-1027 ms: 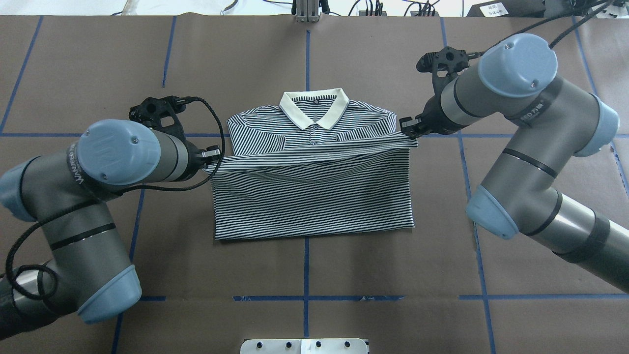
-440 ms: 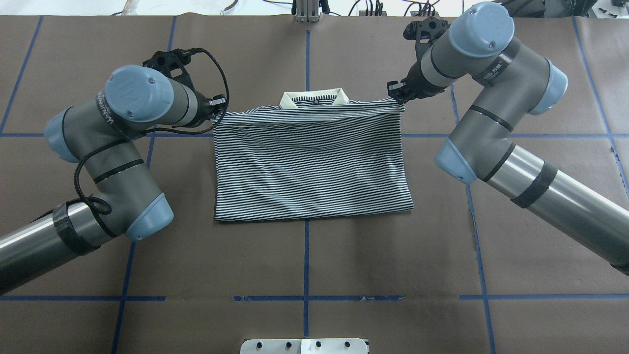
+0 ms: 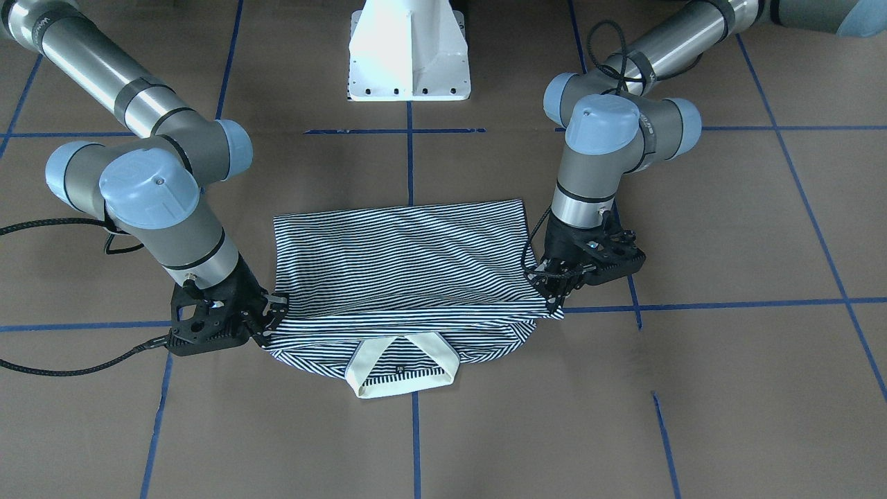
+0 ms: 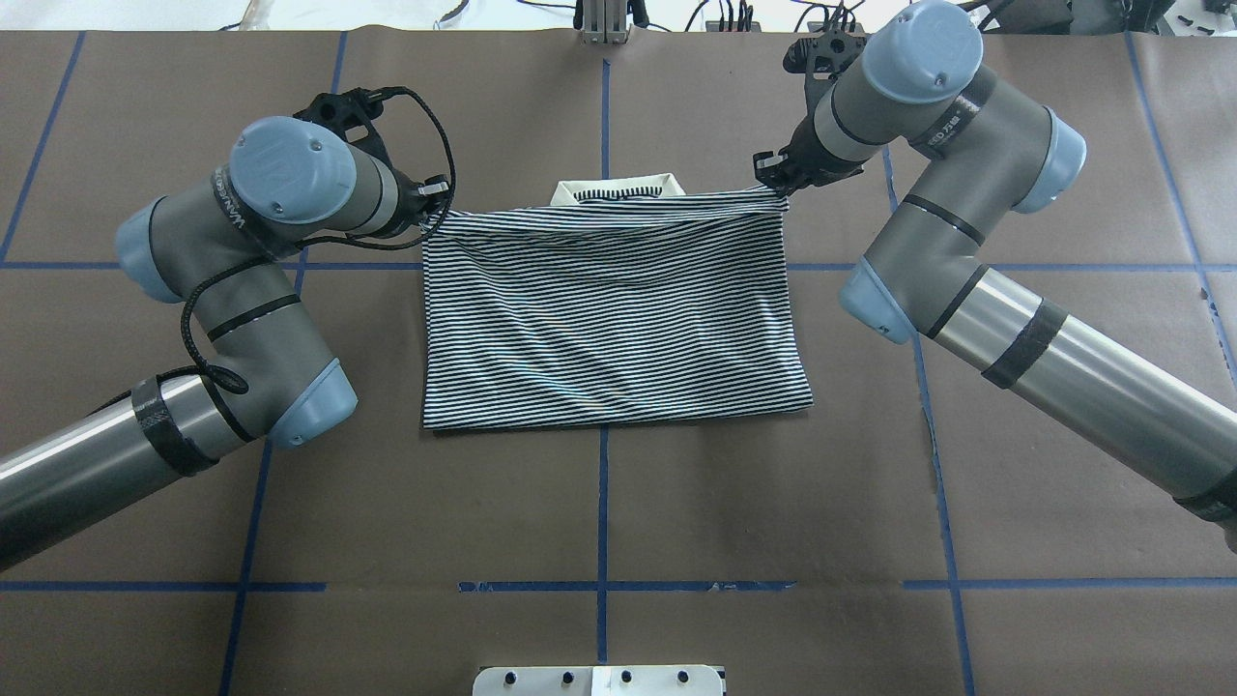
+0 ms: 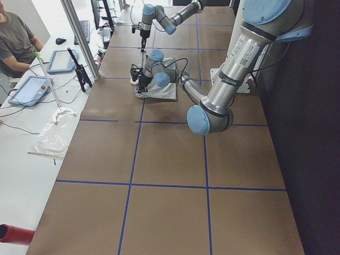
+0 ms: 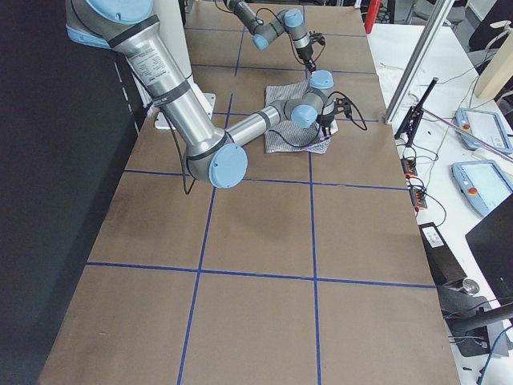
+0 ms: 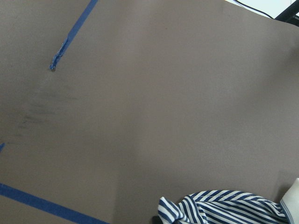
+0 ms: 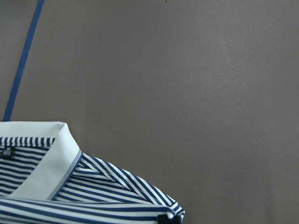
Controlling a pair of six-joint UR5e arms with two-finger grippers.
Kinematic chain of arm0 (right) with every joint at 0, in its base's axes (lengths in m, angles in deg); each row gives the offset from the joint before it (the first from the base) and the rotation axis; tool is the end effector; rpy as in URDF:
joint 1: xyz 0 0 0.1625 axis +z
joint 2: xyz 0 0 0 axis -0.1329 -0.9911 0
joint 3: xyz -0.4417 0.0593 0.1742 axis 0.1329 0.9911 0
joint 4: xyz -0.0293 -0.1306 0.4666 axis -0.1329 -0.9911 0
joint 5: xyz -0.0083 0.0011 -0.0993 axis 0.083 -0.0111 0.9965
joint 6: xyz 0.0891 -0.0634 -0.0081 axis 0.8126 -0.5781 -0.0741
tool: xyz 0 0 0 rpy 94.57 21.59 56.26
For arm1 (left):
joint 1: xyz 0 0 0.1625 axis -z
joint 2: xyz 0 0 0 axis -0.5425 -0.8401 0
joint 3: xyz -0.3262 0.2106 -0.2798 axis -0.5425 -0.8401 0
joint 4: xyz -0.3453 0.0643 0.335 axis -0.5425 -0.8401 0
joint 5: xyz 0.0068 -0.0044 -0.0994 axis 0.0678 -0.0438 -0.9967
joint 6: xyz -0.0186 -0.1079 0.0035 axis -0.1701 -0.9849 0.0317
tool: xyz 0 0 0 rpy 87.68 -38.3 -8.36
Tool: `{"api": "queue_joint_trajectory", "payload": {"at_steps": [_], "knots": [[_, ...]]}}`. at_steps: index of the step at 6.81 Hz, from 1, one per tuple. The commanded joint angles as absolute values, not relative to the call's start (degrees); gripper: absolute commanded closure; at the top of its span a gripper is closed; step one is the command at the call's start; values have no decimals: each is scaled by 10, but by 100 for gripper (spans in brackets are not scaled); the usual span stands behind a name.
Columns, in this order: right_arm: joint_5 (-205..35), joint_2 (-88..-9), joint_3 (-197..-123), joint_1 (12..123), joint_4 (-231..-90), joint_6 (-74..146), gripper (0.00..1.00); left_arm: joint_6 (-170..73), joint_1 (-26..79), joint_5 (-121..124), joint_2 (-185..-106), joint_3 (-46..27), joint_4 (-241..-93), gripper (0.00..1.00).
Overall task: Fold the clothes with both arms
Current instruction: 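Release the hem near the collar with both grippers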
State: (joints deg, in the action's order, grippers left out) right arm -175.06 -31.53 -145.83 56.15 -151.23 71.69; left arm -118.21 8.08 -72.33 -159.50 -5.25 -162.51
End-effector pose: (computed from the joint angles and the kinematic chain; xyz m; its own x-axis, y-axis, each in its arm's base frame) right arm -0.4957 -0.6977 0.3344 0.6544 -0.1117 0.7478 -0.1252 0.9594 0.2528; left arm 0.5349 -0.6265 0.3098 0.5168 -0.3138 -0.7965 0.5453 0.8379 0.0237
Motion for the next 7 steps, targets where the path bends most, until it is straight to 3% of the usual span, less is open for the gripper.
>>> {"api": "queue_joint_trajectory", "payload": {"at_steps": [1,2,3,4,5,7], "knots": [[-1751,-313,-1457,562,-1512,718,100,-1187,80,-723,-1606,-48,-1627,100],[-1751,-310,-1456,562,-1512,718,100,-1203,77,-723,-1608,-47,-1627,100],[-1750,-310,-1456,561,-1512,719,100,-1217,76,-723,-1612,-47,-1627,89],[-1750,-311,-1454,561,-1512,719,53,-1213,75,-722,-1615,-47,-1627,50],[-1750,-311,-1449,562,-1511,721,1,-1211,75,-722,-1616,-47,-1627,0],[-1764,-317,-1451,562,-1512,722,0,-1202,77,-722,-1615,-47,-1625,0]]}}
